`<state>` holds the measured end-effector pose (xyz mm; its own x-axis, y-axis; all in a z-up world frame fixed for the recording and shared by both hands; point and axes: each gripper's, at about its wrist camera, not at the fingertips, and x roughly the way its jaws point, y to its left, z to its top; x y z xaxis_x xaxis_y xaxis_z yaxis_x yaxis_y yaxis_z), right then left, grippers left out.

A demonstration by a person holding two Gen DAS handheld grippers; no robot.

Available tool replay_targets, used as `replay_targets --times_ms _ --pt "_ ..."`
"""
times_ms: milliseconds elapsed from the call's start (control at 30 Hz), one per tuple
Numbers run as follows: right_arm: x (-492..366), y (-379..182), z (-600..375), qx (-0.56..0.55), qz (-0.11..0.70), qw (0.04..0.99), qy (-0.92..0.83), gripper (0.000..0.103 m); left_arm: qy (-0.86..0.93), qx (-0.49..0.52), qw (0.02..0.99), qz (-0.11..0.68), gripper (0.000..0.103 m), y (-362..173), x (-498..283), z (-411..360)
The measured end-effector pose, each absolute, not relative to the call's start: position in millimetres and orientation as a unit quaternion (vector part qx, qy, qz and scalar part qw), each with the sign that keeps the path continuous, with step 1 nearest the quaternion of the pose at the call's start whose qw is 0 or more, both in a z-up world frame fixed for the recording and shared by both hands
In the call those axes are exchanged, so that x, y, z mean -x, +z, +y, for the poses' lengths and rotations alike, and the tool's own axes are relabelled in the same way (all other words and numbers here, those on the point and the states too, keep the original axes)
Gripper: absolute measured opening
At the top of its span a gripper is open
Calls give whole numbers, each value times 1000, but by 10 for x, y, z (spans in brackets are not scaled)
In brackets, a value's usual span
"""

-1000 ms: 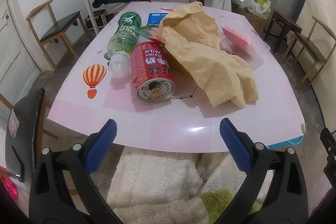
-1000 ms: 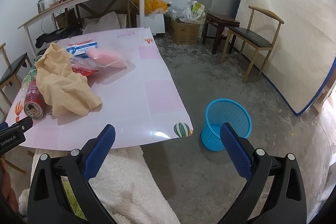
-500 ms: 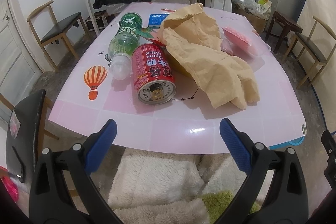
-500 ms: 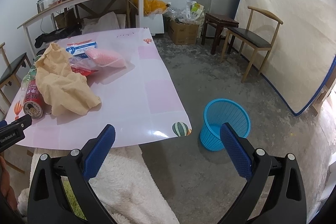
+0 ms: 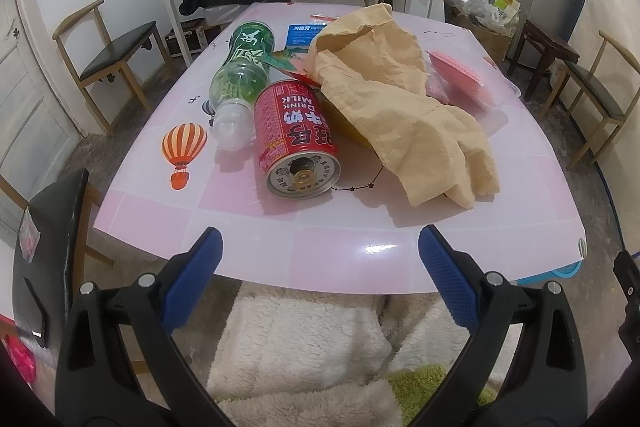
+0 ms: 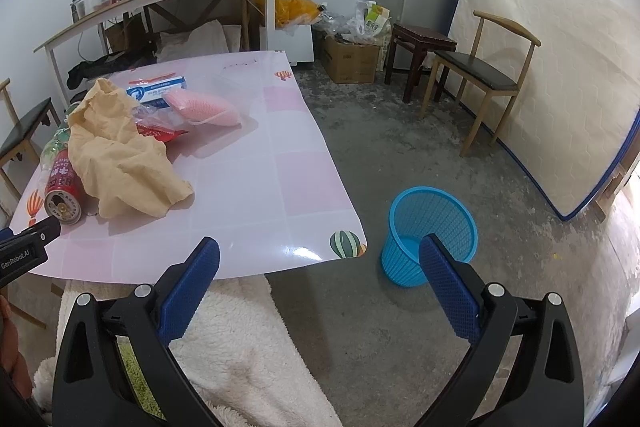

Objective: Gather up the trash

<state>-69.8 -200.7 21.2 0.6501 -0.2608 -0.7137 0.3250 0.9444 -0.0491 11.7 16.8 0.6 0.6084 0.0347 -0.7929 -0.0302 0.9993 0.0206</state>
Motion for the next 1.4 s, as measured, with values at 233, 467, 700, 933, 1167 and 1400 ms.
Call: replay_targets --times_ms 233,467,700,933,1167,1400 --pt "697 195 -1993 -41 386 908 -159 97 21 -3 895 445 94 -21 -138 186" --pt "713 212 -1974 -41 382 909 -161 97 17 2 896 443 94 -35 -145 187" --pt "712 241 -1988 -42 382 909 -164 97 10 0 900 436 95 -13 -142 188" --pt "707 261 -1974 -43 381 908 -166 97 8 -1 903 429 95 -3 -159 208" --pt "628 270 -1929 -35 384 909 -159 97 4 -6 909 417 94 17 -223 254" --pt "530 281 -1912 -54 390 910 -127 97 1 -5 914 405 94 72 -343 330"
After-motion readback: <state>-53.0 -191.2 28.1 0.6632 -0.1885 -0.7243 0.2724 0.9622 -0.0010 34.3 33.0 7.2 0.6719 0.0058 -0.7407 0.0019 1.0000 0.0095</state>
